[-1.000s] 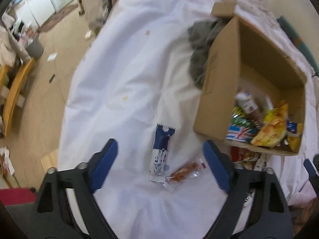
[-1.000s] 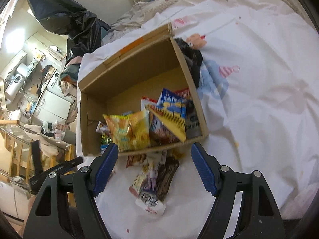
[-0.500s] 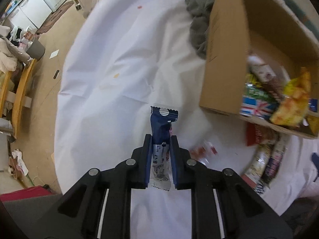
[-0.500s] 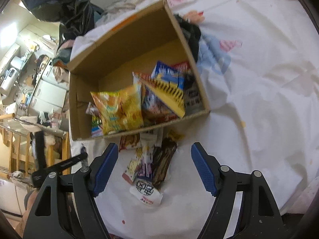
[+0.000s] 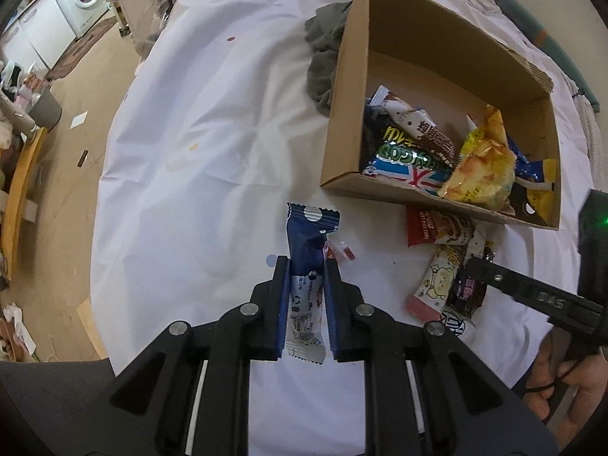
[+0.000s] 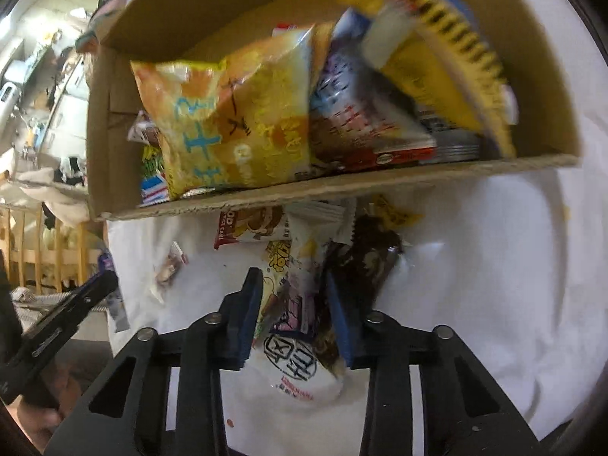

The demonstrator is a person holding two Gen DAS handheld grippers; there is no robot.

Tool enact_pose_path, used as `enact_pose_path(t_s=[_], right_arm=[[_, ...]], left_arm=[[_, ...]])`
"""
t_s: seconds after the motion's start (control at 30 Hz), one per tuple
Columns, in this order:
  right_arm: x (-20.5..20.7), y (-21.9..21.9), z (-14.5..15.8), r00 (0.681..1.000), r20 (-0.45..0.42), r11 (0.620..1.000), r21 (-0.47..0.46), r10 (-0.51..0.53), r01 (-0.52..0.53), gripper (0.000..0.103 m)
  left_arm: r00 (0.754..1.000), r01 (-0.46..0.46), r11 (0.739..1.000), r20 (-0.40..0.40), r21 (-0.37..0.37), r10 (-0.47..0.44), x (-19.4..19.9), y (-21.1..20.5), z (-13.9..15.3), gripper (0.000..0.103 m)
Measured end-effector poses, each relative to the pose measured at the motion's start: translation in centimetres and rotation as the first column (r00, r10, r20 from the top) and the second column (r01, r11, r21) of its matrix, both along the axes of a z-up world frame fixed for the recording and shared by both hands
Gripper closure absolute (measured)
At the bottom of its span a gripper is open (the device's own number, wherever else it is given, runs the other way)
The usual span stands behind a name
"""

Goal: Organize snacks
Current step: 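Grasp the blue-and-white bar with the left tool while the right tool grasps the white-and-pink stick packet, then carry both held snacks into the box and open both tools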

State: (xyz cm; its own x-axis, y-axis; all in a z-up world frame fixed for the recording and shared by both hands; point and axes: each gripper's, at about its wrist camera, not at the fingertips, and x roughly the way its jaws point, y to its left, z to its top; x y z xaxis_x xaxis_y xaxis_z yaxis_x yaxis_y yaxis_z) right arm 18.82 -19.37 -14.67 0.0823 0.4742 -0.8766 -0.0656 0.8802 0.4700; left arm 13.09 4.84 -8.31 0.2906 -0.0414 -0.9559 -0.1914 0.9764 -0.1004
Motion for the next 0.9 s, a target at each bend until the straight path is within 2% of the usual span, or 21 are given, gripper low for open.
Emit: enact_pose_path(t_s=[0.03, 0.07, 0.2, 0.33, 0.6, 0.77, 0.9], right_arm=[[0.0, 0.3, -0.2, 1.0, 0.0, 1.0, -0.016, 0.009, -0.009, 0.074], [-0.2, 0.5, -0.4, 1.0, 0.003, 0.999, -0.044, 0.022, -0.022, 0.084], [-1.2, 0.2, 0.1, 0.998, 0.017, 0.997, -0.054, 0.06, -0.059, 0.085], [-2.5, -1.4, 0.9, 0.998, 0.017, 0.999, 0.008, 0.054, -0.054, 0.085], [-3.9, -2.5, 4.5, 0.983, 0.158, 0.988, 0.11, 0.089, -0.107, 0.085], [-4.8, -1.9, 7.9, 0.954, 0.274, 0.964, 0.196, 0.12, -0.177, 0.085], [-5.0, -1.8, 11.0, 0.92, 0.38, 0.947, 0.248, 0.097, -0.203, 0.085]], left_arm=[[1.0, 0.001, 1.0, 0.003, -0.001, -0.001, 0.1, 0.1, 0.0, 0.089], [1.0, 0.002, 1.0, 0.002, -0.003, -0.002, 0.1, 0.0, 0.0, 0.089], [1.0, 0.003, 1.0, 0.001, -0.012, -0.003, 0.0, 0.3, -0.4, 0.089], [1.0, 0.009, 1.0, 0.005, -0.017, -0.009, 0.1, -0.1, -0.3, 0.089], [0.998, 0.057, 0.998, 0.026, 0.016, -0.058, -0.2, -2.0, -0.1, 0.089], [0.993, 0.058, 0.998, 0.098, 0.034, -0.061, -1.4, -2.4, 1.3, 0.089], [0.986, 0.036, 0.999, 0.162, 0.036, -0.041, -2.0, -1.9, 3.3, 0.089]])
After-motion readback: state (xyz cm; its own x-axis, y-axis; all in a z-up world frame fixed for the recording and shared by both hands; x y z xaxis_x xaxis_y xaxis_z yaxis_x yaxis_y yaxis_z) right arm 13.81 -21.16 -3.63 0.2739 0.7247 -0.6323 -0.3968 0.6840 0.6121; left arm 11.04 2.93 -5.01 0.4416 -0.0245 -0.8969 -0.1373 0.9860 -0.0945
